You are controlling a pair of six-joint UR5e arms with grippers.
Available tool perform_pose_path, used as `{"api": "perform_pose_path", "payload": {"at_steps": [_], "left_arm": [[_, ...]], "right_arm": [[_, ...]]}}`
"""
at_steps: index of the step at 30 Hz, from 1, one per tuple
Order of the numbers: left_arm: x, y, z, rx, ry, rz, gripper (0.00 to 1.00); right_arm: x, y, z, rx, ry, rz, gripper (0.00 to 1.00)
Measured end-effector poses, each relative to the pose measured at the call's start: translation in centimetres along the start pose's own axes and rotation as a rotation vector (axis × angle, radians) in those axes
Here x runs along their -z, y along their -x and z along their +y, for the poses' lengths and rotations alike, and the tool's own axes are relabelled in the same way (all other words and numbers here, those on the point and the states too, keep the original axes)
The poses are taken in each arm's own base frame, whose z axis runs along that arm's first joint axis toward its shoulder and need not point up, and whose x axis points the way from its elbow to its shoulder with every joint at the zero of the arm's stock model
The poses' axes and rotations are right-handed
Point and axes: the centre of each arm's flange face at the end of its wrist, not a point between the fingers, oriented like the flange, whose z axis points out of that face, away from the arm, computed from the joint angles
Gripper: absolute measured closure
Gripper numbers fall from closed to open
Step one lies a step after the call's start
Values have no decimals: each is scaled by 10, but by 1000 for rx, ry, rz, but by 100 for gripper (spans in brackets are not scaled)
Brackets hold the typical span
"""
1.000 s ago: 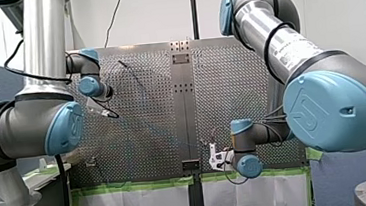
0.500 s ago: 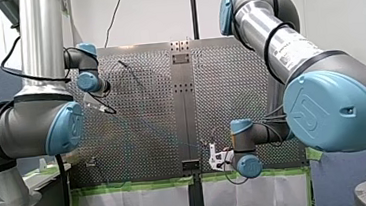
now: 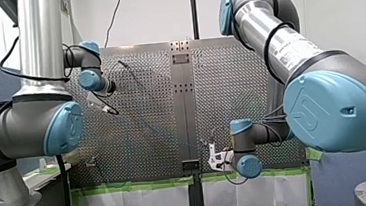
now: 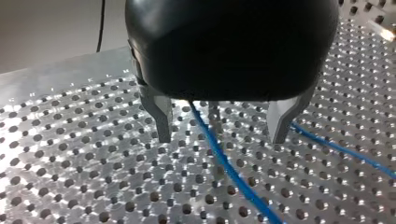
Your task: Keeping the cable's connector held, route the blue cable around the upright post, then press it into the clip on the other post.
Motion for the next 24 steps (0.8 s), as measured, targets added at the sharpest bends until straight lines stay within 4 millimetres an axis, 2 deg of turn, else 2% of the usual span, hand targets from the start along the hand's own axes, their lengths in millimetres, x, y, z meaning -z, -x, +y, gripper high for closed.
{"api": "perform_pose_path", "payload": {"at_steps": [17,24], "left_arm": [[21,7,-2,-11,69,-38,0],[31,7,-13,-38,71,-27,0]], "right_arm": [[0,0,0,-1,0,2,100],[0,0,0,-1,0,3,100]]}}
